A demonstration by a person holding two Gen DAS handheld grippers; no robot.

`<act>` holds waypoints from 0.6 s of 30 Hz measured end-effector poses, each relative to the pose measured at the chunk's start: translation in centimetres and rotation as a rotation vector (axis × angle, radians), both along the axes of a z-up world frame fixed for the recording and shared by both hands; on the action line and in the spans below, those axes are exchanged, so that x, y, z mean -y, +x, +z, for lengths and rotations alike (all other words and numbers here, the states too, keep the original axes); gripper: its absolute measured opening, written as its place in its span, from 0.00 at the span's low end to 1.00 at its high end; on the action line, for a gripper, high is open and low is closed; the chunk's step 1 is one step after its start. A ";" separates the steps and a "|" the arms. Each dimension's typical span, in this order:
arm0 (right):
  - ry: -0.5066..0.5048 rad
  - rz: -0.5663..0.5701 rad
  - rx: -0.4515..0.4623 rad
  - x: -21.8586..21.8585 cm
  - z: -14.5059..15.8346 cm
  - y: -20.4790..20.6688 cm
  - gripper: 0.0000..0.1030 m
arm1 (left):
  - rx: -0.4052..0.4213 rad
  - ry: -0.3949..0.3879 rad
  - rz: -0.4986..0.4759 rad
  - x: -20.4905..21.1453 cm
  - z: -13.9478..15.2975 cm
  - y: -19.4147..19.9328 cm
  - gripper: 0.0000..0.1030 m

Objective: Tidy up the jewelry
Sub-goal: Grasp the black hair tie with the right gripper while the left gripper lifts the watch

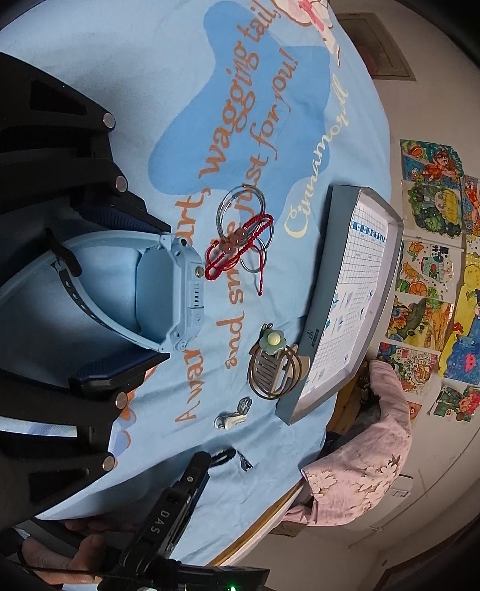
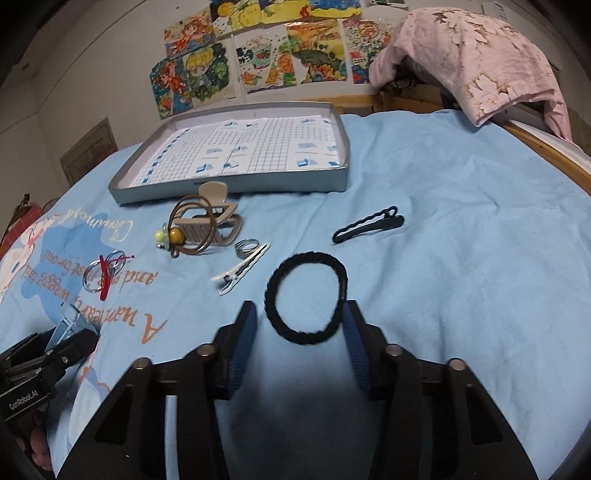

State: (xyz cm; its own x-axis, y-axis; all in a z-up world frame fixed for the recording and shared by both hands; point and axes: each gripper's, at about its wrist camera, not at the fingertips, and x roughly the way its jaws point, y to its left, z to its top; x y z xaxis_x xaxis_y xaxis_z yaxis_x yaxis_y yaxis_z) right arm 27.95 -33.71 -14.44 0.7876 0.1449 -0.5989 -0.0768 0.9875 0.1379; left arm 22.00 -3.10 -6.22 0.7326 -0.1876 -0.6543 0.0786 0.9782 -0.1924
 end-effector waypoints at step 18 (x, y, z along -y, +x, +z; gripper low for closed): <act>0.024 0.031 0.029 0.1 0.5 -0.5 0.06 | 0.040 -0.049 -0.028 -0.2 0.6 -0.6 0.54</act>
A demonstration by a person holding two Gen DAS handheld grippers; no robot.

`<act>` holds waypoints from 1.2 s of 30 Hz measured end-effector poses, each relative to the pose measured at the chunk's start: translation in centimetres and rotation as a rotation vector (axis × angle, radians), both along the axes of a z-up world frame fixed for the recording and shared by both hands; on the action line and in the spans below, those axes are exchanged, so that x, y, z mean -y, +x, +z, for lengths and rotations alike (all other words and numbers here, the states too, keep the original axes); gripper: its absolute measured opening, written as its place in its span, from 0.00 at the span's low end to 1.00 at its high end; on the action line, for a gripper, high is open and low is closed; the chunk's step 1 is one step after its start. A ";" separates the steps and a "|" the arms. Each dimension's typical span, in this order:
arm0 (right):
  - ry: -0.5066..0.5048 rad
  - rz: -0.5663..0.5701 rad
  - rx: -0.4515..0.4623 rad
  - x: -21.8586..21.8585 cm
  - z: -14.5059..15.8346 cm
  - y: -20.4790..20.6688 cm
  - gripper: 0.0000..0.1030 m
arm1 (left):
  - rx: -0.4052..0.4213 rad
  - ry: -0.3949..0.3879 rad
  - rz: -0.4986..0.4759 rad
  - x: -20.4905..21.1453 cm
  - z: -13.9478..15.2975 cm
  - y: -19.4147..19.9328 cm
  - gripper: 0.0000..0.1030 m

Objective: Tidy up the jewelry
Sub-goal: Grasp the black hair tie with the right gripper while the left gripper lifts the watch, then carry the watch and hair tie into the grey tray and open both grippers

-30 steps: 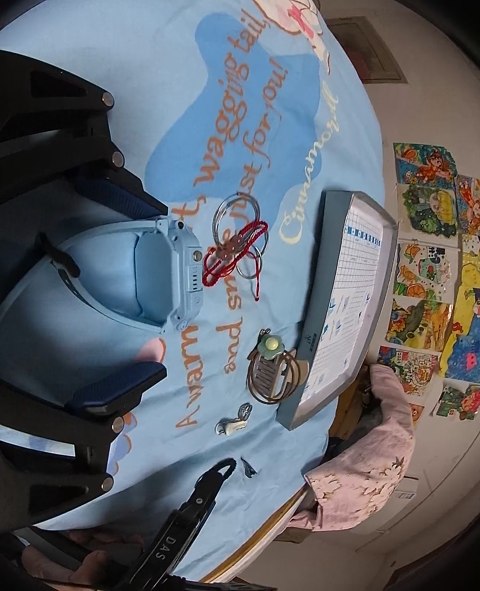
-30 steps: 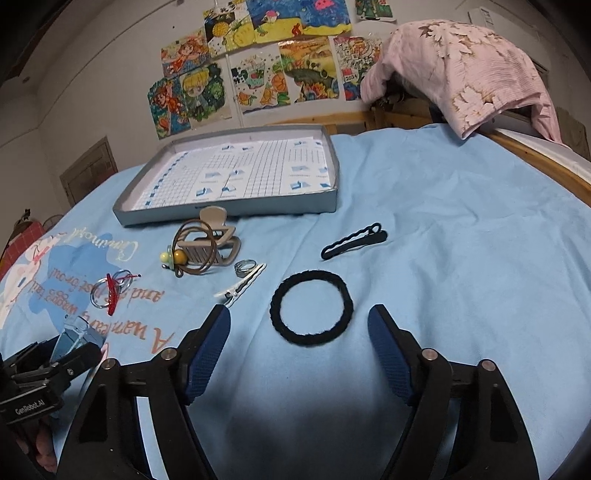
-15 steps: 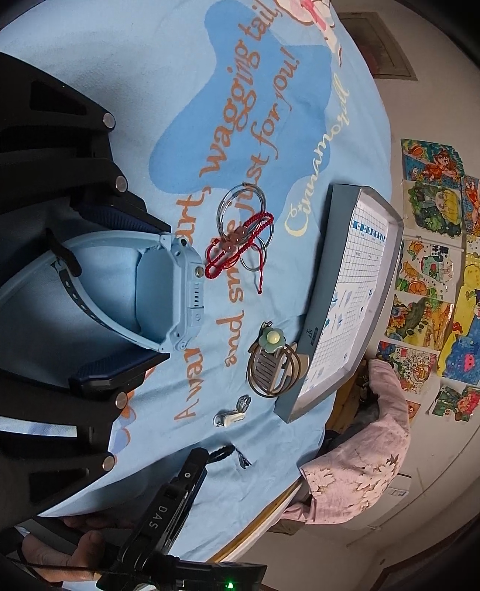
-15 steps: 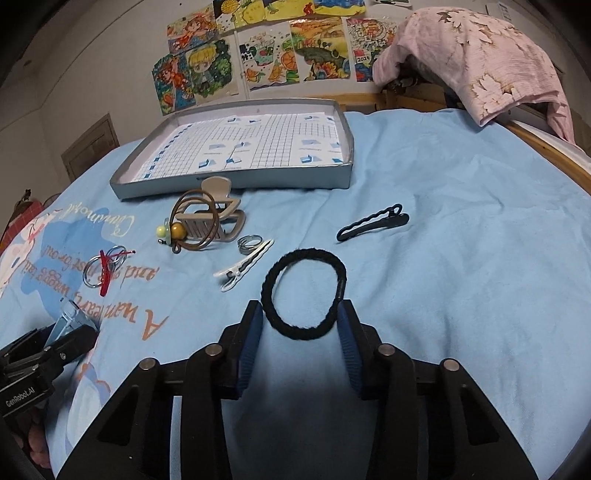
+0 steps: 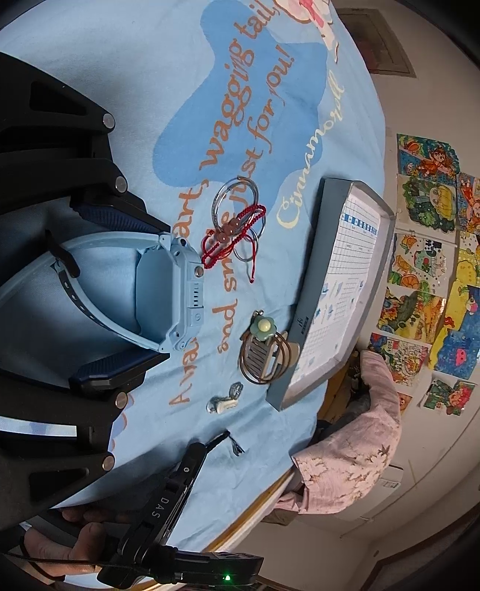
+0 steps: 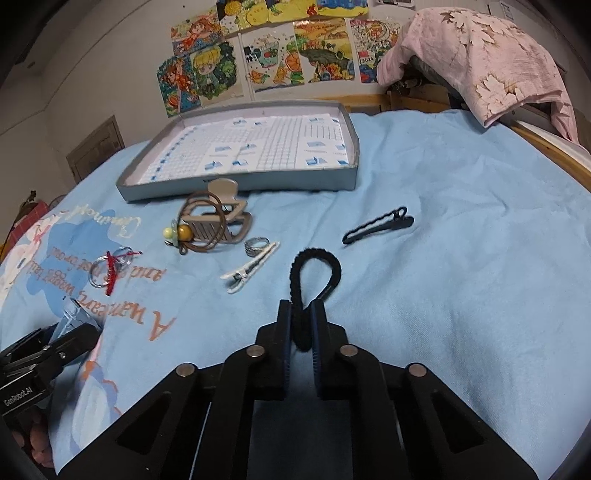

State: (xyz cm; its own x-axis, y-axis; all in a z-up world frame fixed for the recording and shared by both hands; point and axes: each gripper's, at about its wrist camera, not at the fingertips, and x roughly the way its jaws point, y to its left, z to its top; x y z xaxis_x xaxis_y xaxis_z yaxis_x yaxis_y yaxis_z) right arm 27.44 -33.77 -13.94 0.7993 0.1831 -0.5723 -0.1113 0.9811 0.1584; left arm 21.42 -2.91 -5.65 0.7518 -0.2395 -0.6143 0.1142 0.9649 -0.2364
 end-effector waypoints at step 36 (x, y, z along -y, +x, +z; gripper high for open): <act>-0.061 0.230 0.222 -6.0 11.7 14.3 0.05 | 0.118 -0.054 0.018 -1.1 8.5 19.9 0.54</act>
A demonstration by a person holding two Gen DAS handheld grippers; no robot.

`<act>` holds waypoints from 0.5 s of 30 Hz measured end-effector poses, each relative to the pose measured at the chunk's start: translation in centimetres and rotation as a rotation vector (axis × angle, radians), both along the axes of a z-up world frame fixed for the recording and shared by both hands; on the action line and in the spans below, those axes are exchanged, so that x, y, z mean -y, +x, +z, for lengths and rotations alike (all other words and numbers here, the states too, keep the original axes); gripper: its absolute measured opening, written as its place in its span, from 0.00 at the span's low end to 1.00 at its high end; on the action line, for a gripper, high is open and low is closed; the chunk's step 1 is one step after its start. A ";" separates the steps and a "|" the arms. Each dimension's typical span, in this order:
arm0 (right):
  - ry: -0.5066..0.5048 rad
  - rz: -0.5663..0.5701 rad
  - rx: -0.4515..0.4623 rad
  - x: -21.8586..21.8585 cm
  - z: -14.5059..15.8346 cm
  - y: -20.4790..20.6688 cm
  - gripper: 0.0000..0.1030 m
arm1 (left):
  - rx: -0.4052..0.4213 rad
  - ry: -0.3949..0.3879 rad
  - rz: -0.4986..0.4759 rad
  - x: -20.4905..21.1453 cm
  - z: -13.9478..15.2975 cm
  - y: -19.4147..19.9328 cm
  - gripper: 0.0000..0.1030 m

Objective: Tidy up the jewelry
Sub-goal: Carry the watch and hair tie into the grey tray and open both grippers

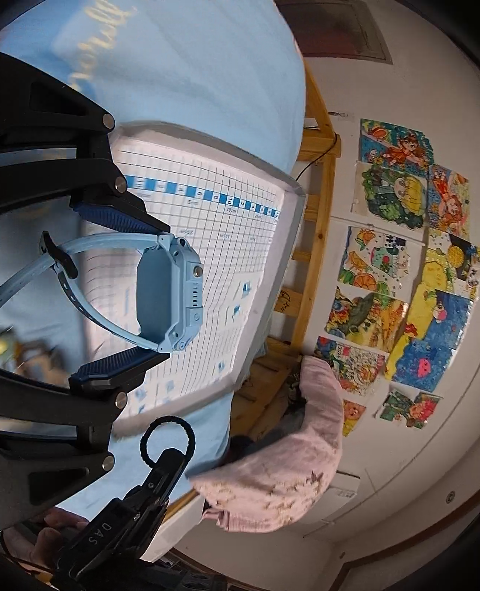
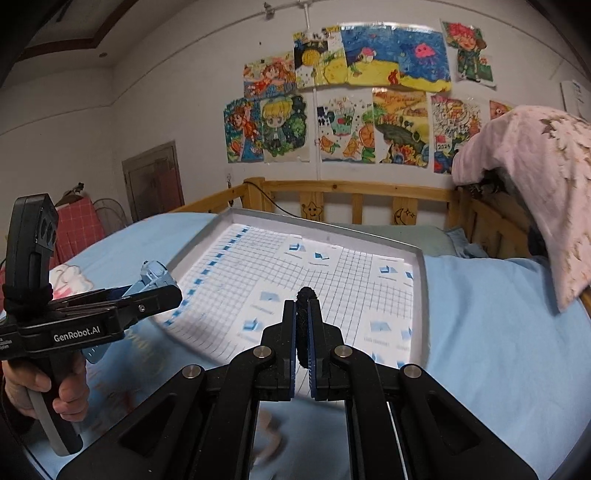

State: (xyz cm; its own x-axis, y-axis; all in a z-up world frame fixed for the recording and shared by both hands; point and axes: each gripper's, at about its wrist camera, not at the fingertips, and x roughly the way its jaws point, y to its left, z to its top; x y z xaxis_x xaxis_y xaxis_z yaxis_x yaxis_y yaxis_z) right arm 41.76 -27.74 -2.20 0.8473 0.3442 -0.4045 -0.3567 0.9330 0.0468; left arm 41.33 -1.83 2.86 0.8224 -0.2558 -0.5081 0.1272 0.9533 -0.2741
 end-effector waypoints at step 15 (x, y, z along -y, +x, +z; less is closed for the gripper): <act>-0.003 -0.005 -0.217 -1.3 -6.7 5.4 0.06 | -0.068 0.001 0.027 -0.7 -3.4 3.4 0.72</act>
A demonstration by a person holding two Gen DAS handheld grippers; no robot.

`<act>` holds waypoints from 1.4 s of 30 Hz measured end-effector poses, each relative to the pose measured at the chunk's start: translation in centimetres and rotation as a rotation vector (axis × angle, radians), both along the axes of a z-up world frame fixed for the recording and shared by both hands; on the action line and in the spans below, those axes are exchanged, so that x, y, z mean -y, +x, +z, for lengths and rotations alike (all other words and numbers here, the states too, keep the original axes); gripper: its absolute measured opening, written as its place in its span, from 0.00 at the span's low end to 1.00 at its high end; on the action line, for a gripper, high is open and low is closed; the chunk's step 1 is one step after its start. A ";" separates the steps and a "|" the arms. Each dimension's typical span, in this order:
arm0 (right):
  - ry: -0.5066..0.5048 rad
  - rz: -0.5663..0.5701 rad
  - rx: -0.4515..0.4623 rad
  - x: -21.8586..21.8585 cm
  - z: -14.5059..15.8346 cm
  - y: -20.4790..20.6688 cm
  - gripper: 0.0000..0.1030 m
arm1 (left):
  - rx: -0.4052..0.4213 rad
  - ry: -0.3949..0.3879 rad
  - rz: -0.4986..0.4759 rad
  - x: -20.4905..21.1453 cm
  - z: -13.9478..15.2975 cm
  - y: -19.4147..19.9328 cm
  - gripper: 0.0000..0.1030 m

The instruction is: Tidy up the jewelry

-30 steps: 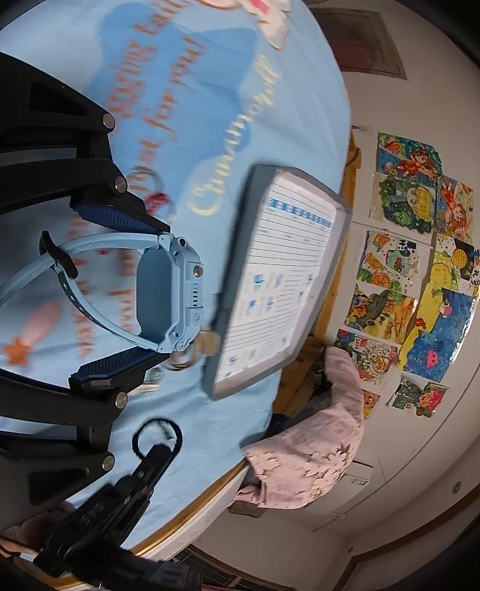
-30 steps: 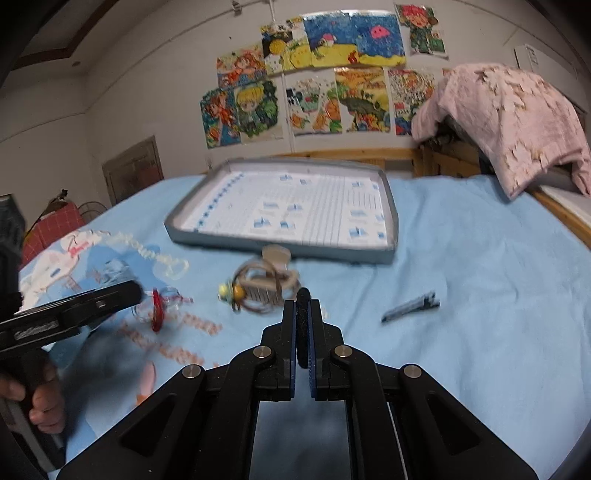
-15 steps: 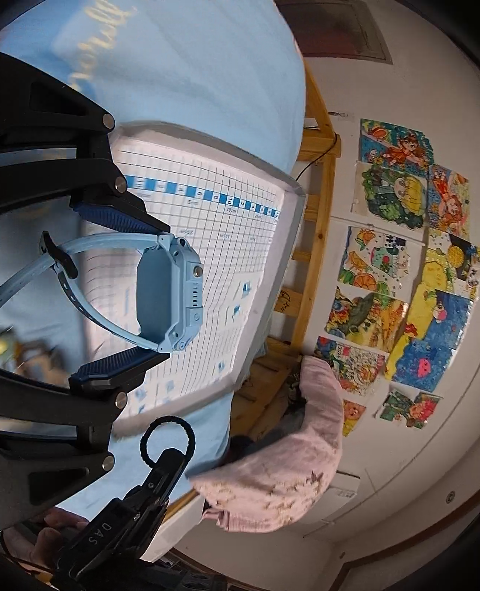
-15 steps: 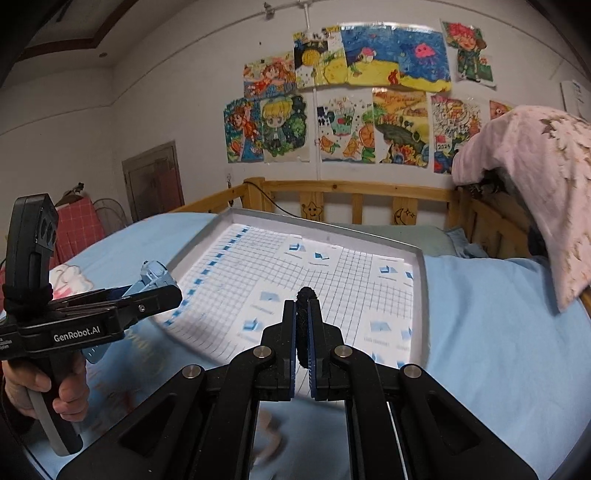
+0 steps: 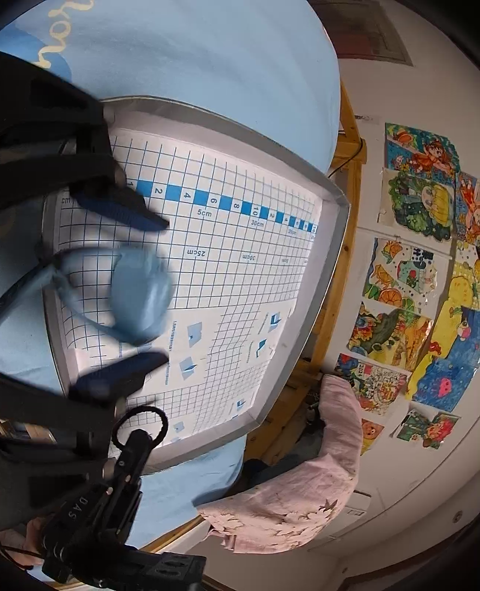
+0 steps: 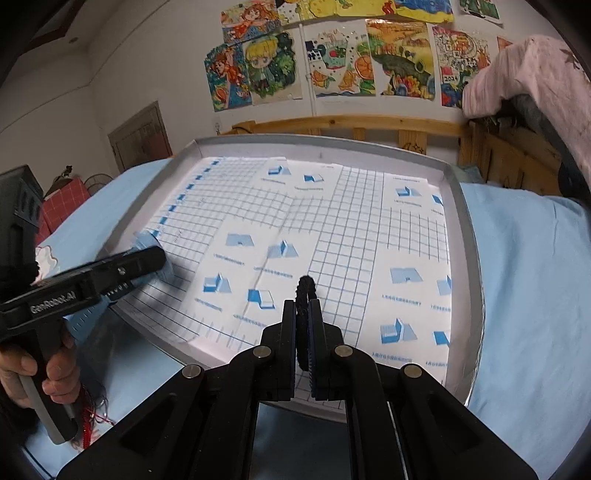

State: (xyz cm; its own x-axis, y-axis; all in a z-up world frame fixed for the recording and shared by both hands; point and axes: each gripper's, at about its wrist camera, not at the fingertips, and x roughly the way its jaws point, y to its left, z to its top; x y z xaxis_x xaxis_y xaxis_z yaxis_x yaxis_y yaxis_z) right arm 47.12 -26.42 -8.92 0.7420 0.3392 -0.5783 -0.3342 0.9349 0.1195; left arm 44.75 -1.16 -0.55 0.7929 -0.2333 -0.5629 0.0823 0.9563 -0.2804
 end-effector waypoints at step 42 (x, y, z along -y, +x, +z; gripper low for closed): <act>0.129 -0.195 0.587 3.6 7.7 -34.3 0.99 | 0.437 0.116 0.139 -3.9 8.2 -33.3 1.00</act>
State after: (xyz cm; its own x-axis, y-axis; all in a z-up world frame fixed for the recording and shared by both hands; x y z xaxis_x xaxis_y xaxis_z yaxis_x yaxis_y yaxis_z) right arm 12.85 -29.98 -1.26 0.9785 0.2053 -0.0190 -0.2031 0.9755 0.0841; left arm 11.45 2.69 7.61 0.9806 -0.0635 -0.1853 0.0379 0.9896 -0.1386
